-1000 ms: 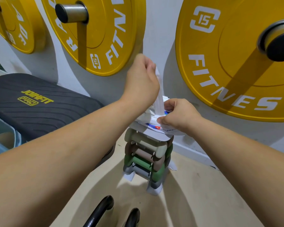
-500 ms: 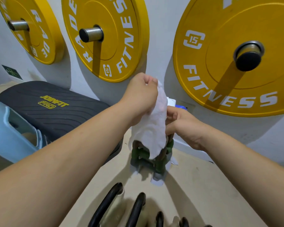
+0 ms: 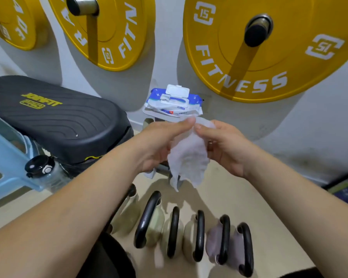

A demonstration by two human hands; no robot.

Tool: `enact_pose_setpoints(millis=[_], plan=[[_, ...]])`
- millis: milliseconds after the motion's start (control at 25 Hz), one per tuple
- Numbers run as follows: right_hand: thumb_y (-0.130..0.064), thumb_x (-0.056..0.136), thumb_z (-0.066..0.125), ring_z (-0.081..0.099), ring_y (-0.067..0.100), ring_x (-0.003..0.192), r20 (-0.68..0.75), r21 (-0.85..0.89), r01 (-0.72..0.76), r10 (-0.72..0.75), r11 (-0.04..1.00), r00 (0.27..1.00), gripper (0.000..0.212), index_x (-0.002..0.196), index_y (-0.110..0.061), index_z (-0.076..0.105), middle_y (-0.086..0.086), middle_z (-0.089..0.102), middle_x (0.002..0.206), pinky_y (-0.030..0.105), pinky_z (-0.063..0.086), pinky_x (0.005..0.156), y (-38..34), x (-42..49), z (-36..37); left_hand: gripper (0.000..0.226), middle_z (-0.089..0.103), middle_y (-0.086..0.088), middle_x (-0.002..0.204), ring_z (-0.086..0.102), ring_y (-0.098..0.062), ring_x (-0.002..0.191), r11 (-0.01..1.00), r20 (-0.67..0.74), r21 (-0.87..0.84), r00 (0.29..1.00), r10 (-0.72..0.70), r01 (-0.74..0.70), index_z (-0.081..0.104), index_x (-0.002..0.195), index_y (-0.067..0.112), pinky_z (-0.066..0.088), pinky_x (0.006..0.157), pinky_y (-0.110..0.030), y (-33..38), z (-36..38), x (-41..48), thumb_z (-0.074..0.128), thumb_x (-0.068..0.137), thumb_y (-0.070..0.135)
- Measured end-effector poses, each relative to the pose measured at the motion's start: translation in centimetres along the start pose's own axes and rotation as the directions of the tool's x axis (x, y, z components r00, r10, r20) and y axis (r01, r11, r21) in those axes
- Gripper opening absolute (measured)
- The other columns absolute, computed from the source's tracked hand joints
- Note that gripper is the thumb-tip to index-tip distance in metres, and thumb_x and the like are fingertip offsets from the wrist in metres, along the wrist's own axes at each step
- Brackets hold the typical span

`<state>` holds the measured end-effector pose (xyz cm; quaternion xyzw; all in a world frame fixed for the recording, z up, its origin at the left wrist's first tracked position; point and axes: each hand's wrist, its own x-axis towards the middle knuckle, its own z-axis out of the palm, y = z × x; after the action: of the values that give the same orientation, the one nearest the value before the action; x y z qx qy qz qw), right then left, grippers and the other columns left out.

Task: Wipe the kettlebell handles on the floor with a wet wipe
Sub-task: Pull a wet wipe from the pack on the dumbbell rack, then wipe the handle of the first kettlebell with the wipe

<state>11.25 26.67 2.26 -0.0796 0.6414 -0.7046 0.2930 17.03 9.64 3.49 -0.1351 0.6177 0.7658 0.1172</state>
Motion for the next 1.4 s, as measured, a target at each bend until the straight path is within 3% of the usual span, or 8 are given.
enact_pose_setpoints(millis=[200,400,640,760,840,1040,1240,1400], plan=[[-0.035,0.096,0.065,0.068,0.026,0.077,-0.107,0.096,0.014,-0.003,0.995,0.994,0.023,0.094,-0.013,0.058,0.010,0.069,0.084,0.034,0.059,0.065,0.5,0.2,0.7,0.051,0.071,-0.012,0.120,0.065,-0.027,0.113,0.991,0.174,0.089,0.978,-0.114,0.099,0.068,0.122,0.010,0.041,0.112,-0.049,-2.3,0.1,-0.2,0.083,0.079,0.031],[-0.045,0.098,0.057,0.074,0.021,0.074,-0.234,0.082,-0.058,0.076,0.995,0.969,0.030,0.100,-0.016,0.065,0.006,0.076,0.084,0.030,0.059,0.063,1.2,1.9,0.8,0.041,0.063,-0.025,0.131,0.064,-0.034,0.111,0.993,0.109,-0.108,0.994,-0.023,0.035,0.062,0.133,0.002,0.039,0.112,-0.051,-2.5,1.0,1.2,0.067,0.094,0.013],[-0.045,0.097,0.060,0.061,0.015,0.059,-0.289,-0.057,0.020,-0.036,0.998,0.957,0.031,0.076,-0.021,0.059,0.000,0.063,0.067,0.023,0.049,0.054,1.7,3.9,0.1,0.050,0.068,-0.011,0.109,0.064,-0.027,0.103,0.913,0.275,-0.295,0.940,-0.201,0.282,0.067,0.128,0.018,0.044,0.100,-0.039,-4.2,2.3,3.2,0.063,0.093,0.053],[-0.048,0.095,0.060,0.044,0.017,0.049,-0.339,-0.210,-0.022,-0.052,0.977,0.939,0.041,0.064,-0.023,0.049,0.000,0.049,0.059,0.019,0.033,0.044,2.8,5.0,-0.1,0.036,0.070,-0.014,0.104,0.065,-0.030,0.095,0.937,0.181,-0.274,0.968,-0.171,0.217,0.071,0.121,0.020,0.046,0.094,-0.041,-4.1,2.2,4.1,0.063,0.095,0.044],[-0.047,0.097,0.054,0.030,0.019,0.047,-0.342,-0.328,-0.053,-0.066,0.943,0.937,0.041,0.066,-0.024,0.042,0.001,0.038,0.059,0.021,0.023,0.044,3.8,5.9,0.4,0.031,0.069,-0.020,0.117,0.066,-0.035,0.100,0.946,0.081,-0.271,0.983,-0.163,0.179,0.072,0.117,0.016,0.044,0.104,-0.044,-3.0,1.0,4.1,0.067,0.092,0.033],[-0.049,0.103,0.034,0.045,0.023,0.046,-0.125,-0.558,-0.114,0.052,0.822,0.991,0.049,0.090,-0.010,0.060,0.013,0.054,0.066,0.024,0.037,0.044,6.7,7.4,5.0,0.024,0.063,-0.015,0.098,0.066,-0.026,0.083,0.958,-0.128,-0.256,0.977,-0.169,0.132,0.062,0.104,0.009,0.053,0.080,-0.030,-1.2,-5.9,1.0,0.056,0.096,0.031],[-0.060,0.101,0.018,0.066,0.031,0.064,0.162,-0.783,-0.001,0.205,0.622,0.965,0.066,0.111,-0.010,0.059,0.018,0.070,0.087,0.036,0.052,0.061,10.7,8.2,12.6,0.008,0.065,-0.005,0.081,0.061,-0.024,0.079,0.983,-0.489,-0.012,0.856,-0.167,0.185,0.066,0.090,0.018,0.046,0.072,-0.030,-8.1,-16.3,-3.2,0.063,0.088,0.025],[-0.060,0.101,0.018,0.067,0.034,0.088,0.189,-0.910,0.038,0.332,0.412,0.924,0.062,0.109,-0.011,0.054,0.014,0.064,0.101,0.044,0.056,0.080,14.4,10.5,14.7,0.019,0.048,-0.007,0.068,0.045,-0.019,0.066,0.938,-0.682,0.216,0.729,-0.055,0.273,0.056,0.069,0.012,0.032,0.055,-0.024,-15.3,-21.0,-2.5,0.051,0.086,0.018]])
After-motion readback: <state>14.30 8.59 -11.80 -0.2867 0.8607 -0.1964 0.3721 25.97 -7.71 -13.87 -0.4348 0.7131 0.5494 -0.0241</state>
